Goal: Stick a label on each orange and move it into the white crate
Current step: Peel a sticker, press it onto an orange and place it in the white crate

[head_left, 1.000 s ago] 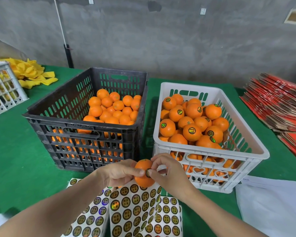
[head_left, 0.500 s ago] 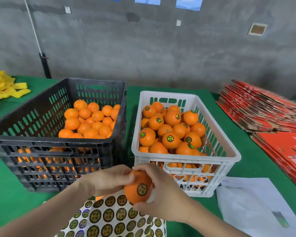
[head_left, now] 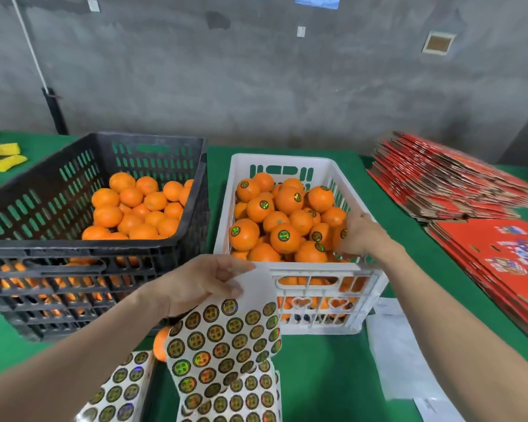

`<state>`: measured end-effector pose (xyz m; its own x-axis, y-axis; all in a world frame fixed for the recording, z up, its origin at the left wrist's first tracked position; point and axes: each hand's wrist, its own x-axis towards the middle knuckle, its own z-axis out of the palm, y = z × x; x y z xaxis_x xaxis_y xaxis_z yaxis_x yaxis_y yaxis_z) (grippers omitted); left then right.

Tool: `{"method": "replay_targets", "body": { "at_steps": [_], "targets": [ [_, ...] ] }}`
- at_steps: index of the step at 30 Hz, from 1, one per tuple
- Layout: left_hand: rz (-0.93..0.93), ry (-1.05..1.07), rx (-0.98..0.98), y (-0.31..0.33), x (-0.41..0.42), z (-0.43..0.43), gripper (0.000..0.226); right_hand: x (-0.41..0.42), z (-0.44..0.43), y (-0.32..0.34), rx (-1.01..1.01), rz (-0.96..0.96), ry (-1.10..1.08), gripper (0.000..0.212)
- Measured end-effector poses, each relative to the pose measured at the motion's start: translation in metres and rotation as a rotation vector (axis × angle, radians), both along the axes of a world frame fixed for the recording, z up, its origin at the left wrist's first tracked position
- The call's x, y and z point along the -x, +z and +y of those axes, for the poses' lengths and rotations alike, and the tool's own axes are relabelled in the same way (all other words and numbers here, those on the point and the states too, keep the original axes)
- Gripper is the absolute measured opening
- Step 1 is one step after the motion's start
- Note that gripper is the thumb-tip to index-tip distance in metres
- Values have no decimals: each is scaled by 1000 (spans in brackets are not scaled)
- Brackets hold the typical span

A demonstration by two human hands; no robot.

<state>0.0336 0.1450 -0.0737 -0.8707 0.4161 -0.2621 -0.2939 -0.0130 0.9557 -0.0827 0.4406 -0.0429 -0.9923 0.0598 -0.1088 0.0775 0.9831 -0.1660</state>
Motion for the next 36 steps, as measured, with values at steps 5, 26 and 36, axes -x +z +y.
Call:
{"method": "replay_targets", "body": {
  "at_steps": [5, 26, 36],
  "targets": [
    [-53, -2, -62, 5, -2, 4, 37, -1, 2, -14, -55, -96, 30, 46],
    [34, 59, 441, -17, -24, -7, 18, -165, -130, -49, 519, 395, 832, 14],
    [402, -193, 974, -62, -35, -18, 33, -142, -160, -5, 921, 334, 737, 10]
  ]
}}
